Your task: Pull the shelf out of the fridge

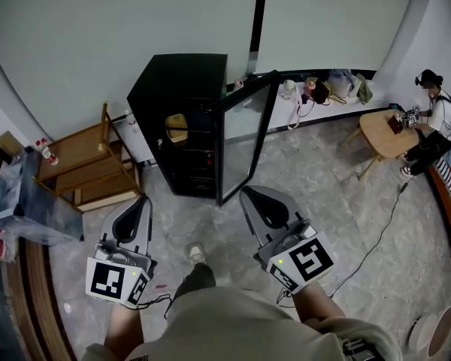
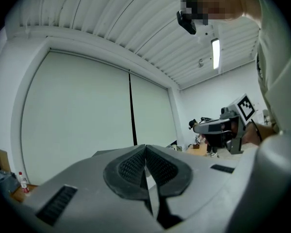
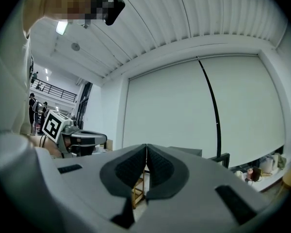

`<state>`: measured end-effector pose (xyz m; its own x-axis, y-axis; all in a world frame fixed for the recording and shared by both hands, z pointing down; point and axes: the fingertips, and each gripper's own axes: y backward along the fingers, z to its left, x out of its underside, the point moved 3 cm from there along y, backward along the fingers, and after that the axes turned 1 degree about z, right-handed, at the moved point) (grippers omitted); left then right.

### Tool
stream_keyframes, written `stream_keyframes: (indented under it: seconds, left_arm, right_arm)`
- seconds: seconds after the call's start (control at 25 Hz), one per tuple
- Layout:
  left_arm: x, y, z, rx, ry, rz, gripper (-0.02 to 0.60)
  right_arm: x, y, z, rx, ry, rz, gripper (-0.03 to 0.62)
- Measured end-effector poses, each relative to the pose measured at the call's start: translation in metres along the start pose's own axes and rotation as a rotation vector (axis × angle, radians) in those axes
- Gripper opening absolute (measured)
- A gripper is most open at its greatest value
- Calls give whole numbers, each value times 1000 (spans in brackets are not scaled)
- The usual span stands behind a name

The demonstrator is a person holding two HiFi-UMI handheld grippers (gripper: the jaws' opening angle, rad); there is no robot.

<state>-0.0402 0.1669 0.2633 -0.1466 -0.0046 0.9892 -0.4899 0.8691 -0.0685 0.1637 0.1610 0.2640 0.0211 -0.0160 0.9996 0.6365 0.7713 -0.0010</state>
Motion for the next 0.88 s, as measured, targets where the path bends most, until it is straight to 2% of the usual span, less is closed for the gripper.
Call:
stream_keyframes:
  seconds: [0.2, 0.36, 0.56, 0.88]
  left_arm:
    - [9, -32, 45, 12, 52, 10, 8]
    - [13, -58, 81, 46, 131, -19, 8]
    - [22, -95, 132, 60, 166, -58, 8]
    - [50, -142, 202, 93, 256, -35, 9]
  right_arm:
    - [0, -46, -8, 16, -3, 23, -3]
    - [0, -86, -17, 28, -4, 40, -3]
    - [-3, -152, -19, 37, -2, 69, -3]
    - [4, -241, -16, 45, -5, 100, -3]
